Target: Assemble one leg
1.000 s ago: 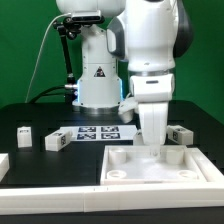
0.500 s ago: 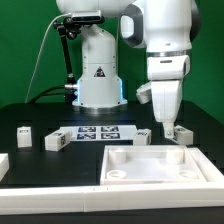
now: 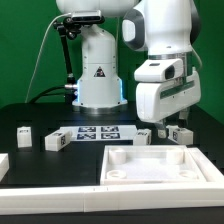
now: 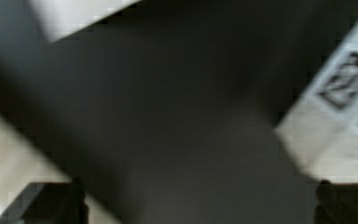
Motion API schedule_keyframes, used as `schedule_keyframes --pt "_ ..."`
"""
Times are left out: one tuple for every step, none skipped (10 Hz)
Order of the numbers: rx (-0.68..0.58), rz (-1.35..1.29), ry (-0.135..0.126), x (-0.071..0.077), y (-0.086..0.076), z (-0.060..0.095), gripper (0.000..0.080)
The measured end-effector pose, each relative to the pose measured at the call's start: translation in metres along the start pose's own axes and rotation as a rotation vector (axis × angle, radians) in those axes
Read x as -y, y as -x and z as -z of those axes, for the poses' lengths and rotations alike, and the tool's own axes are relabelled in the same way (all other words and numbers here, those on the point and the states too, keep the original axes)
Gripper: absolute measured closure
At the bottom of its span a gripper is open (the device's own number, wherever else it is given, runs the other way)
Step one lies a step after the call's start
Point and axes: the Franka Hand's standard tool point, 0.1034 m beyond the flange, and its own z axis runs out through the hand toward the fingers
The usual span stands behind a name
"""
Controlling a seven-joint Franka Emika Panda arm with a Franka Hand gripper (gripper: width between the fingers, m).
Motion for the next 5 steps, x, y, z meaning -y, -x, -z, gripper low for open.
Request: schedule_keyframes --pt "-0.002 -0.121 -0.006 0.012 -0.003 -0.002 0.0150" --pt "-0.003 -0.215 -0.012 0.021 -0.005 -0.003 0.0150" --pt "-0.001 -0.294 -0.019 0.026 -0.006 -0.005 0.0150" --pt "0.003 -0.349 -0.024 0.025 -0.005 -0.005 0.0150" --pt "0.041 -0.330 -0.032 0.026 -0.003 -0.005 0.0150"
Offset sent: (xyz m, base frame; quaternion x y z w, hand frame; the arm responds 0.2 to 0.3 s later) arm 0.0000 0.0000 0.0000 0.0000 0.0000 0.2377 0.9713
